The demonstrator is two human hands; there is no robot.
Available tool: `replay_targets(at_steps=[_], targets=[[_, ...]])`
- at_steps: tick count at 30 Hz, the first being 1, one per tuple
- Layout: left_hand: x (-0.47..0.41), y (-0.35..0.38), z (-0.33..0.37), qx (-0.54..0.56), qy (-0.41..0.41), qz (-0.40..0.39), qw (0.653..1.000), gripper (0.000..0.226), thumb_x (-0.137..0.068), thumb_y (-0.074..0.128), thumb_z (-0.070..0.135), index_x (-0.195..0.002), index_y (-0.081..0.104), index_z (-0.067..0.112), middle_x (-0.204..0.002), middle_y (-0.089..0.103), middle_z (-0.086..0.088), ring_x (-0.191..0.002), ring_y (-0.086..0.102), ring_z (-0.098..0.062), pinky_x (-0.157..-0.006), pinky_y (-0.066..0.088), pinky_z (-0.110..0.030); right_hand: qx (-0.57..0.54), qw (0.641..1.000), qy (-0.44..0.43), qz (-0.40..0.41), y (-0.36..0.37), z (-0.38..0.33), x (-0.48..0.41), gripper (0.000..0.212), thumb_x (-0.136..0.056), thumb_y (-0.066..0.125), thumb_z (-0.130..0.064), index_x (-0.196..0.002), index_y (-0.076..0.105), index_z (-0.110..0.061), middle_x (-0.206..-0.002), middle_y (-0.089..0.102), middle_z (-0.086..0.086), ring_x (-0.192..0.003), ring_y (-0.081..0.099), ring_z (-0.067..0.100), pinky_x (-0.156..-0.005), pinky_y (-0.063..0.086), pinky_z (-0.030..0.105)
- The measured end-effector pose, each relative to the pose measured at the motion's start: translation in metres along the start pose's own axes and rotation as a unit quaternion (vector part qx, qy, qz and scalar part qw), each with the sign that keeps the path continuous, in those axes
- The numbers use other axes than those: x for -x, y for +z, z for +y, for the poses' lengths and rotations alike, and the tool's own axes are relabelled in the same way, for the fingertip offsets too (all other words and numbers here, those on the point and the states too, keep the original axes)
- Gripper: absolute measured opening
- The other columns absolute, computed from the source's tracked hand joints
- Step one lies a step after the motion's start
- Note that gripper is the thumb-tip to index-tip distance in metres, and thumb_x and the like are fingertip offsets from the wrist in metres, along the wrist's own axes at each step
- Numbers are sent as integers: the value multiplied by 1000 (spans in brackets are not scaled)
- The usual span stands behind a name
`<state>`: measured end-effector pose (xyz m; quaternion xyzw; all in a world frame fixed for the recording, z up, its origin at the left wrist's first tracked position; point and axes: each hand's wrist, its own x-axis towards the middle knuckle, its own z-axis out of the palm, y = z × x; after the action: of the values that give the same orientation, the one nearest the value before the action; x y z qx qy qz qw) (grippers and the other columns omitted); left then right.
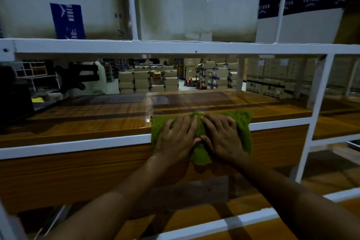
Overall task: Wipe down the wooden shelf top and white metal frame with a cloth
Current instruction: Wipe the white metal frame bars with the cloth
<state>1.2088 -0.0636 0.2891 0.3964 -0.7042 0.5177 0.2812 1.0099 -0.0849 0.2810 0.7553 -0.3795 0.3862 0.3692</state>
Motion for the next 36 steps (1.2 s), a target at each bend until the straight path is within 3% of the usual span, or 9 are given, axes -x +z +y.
replay_targets(at_steps=[6, 11, 16, 21, 27, 36], targets=[[5, -5, -18, 25, 31, 13, 999, 56, -102, 43, 49, -140, 53, 9, -120, 63, -15, -105, 59, -30, -84, 45, -42, -3, 1000, 8, 0, 1, -9, -4, 52, -100, 38, -51, -134, 47, -12, -133, 55, 13, -119, 50, 31, -98, 35, 47], [13, -18, -45, 57, -24, -42, 997, 60, -96, 45, 57, -121, 65, 7, -104, 68, -16, -91, 64, -32, -77, 50, -40, -44, 999, -4, -31, -6, -39, -34, 49, -100, 41, -46, -121, 64, -8, -118, 66, 11, -105, 60, 29, -91, 38, 38], [44, -36, -98, 50, -64, -90, 993, 61, -97, 40, 58, -112, 67, 6, -96, 67, -15, -78, 60, -31, -65, 43, -35, -88, 995, 21, -30, 0, -106, -68, 42, -99, 42, -40, -112, 69, -10, -111, 70, 9, -97, 63, 28, -83, 46, 38], [72, -40, -128, 27, -61, -85, 994, 63, -97, 39, 59, -114, 65, 4, -105, 66, -17, -85, 62, -33, -69, 43, -38, -88, 995, 29, -23, 13, -150, -70, 38, -99, 42, -39, -119, 62, -14, -118, 63, 9, -106, 56, 29, -90, 35, 41], [66, -34, -108, 23, -46, -91, 995, 71, -95, 36, 64, -123, 60, 3, -119, 63, -19, -98, 61, -35, -76, 43, -41, -64, 995, -69, -25, 14, -119, -53, 46, -101, 40, -39, -139, 45, -14, -138, 54, 13, -121, 44, 29, -99, 30, 43], [12, -20, -38, 50, -9, -81, 995, 62, -97, 37, 56, -123, 59, 5, -114, 65, -18, -98, 62, -33, -79, 47, -41, -15, 999, -4, -41, 2, -40, -20, 47, -102, 31, -49, -135, 45, -19, -132, 58, 11, -118, 48, 28, -98, 31, 43]])
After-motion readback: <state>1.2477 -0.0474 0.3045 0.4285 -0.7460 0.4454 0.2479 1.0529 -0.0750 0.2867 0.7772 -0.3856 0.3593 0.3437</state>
